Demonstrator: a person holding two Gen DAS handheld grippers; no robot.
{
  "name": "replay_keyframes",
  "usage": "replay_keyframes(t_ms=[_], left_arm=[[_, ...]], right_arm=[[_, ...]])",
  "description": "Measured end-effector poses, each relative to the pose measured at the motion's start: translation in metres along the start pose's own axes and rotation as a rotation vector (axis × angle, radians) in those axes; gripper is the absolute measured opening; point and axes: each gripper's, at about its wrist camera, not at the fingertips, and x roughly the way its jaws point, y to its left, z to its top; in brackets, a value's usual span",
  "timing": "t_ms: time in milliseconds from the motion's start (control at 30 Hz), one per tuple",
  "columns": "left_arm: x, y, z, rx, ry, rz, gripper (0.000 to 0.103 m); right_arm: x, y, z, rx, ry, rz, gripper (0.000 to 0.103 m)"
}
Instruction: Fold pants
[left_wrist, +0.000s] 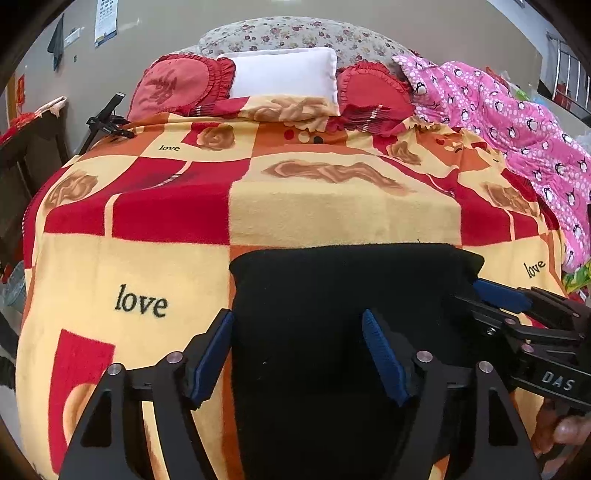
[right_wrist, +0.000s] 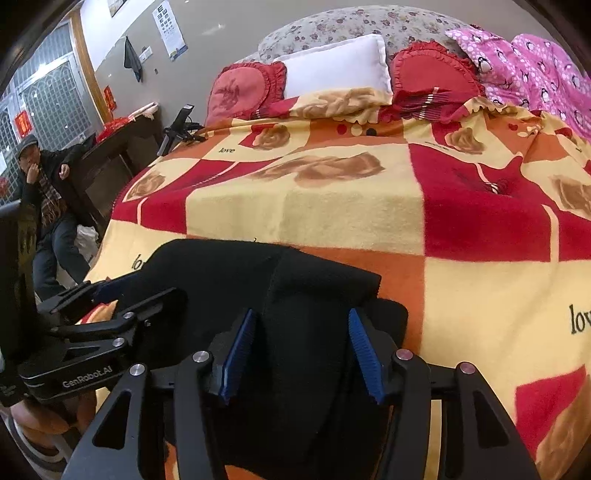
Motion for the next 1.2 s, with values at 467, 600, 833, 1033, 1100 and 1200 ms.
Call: replay_keyframes(t_ms=[467, 600, 833, 1033, 1100, 1200], left_arm=[[-0.042, 0.005, -0.027, -0.014, -0.069, 0.01, 0.07], [-0.058, 0.005, -0.037, 0.0, -0.094, 0.025, 0.07], [-0.09, 0.007, -0.057, 0.006, -0.137, 0.044, 0.071], [-0.113, 0.011, -0.07, -0.007, -0.15, 0.045, 0.071], [-0.121, 0.013, -0.073, -0.007, -0.161, 0.046, 0.071], [-0.13, 0.014, -0.079, -0.01, -0.166, 0.049, 0.071]], right_arm=[[-0.028, 0.016, -0.035, -0.019, -0.007, -0.049, 0.081], [-0.038, 0.021, -0.035, -0.023, -0.021, -0.052, 0.081], [-0.074, 0.037, -0.034, -0.058, -0.1, -0.074, 0.088], [-0.094, 0.04, -0.038, -0.028, -0.12, -0.053, 0.089], [-0.098, 0.043, -0.04, -0.031, -0.122, -0.046, 0.089], [-0.102, 0.052, -0.044, -0.053, -0.12, -0.047, 0.089]])
